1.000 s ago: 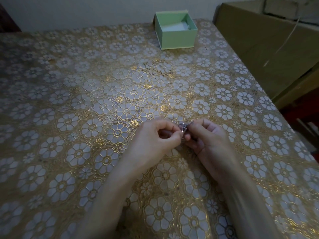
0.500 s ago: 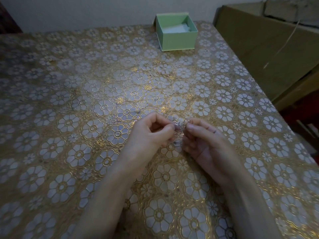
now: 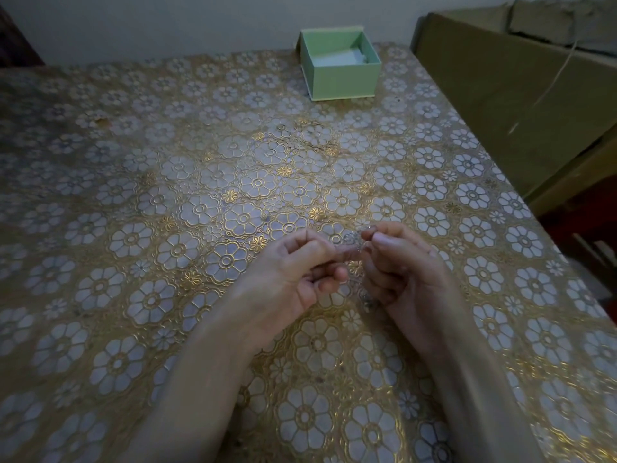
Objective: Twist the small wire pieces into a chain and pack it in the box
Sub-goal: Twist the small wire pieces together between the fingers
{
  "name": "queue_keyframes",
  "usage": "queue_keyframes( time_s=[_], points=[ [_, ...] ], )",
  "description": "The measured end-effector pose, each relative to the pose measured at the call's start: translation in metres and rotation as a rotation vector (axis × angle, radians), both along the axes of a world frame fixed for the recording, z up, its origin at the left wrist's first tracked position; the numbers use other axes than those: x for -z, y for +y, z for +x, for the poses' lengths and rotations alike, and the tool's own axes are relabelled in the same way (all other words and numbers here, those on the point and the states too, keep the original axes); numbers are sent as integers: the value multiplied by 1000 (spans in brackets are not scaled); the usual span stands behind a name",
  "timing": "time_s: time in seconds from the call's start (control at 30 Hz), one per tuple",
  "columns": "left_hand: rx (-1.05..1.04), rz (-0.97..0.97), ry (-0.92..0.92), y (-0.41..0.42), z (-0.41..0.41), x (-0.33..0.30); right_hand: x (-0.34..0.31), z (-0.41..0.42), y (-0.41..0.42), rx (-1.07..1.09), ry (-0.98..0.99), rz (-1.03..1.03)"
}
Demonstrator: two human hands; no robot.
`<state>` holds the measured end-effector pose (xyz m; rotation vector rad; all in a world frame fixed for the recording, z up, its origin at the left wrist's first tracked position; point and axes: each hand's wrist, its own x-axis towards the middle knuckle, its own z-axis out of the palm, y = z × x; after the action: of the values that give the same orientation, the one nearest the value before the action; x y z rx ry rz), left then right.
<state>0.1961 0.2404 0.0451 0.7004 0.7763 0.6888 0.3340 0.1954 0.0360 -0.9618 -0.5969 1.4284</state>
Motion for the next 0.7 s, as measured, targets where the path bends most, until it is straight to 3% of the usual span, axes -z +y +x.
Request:
queue_keyframes(
  time_s=[0.1,0.7],
  points=[
    [12,-48,-54,1,0,-1,2,1,0,-6,-8,61],
    [187,-5,30,-1,-4,-1,3,4,-5,-131,-181,132]
  ],
)
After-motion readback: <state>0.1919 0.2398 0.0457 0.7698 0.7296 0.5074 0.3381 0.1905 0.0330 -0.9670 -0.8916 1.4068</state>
